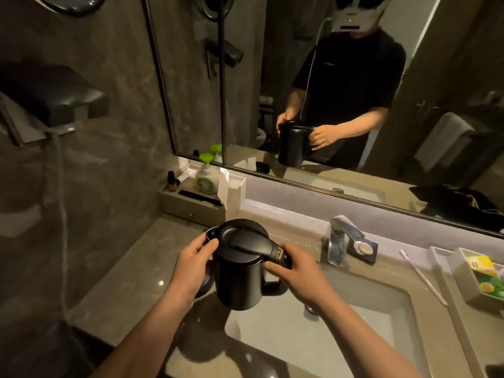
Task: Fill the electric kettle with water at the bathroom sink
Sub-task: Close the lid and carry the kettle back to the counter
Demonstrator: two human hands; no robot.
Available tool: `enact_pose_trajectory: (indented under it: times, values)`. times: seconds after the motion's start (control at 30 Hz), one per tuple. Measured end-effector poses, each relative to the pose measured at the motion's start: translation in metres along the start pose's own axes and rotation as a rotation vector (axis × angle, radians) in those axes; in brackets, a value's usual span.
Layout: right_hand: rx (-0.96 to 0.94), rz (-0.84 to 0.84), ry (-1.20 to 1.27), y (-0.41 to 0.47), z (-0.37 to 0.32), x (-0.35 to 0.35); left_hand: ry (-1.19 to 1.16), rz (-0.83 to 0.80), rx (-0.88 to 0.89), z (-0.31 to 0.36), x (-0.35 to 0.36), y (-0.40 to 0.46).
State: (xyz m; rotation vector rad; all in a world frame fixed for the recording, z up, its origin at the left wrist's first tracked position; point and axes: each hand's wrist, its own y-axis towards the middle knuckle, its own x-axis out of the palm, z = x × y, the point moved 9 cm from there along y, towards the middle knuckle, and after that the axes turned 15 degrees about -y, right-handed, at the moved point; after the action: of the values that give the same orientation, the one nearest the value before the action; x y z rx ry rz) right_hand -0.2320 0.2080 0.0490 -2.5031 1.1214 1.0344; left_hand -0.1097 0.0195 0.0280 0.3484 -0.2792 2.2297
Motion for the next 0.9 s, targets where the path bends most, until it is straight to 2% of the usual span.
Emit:
enact_pose_trajectory:
  times: [0.4,0.9]
  values:
    - [-0.075,-0.217,-0.026,0.075,-0.041,0.106,-0.04,0.288,0.017,0.014,-0.108,0.02]
    - [-0.066,-0.279,-0.039,0.099,-0.024,0.144,0.022,0.287,0.004,-0.004,-0.137,0.044]
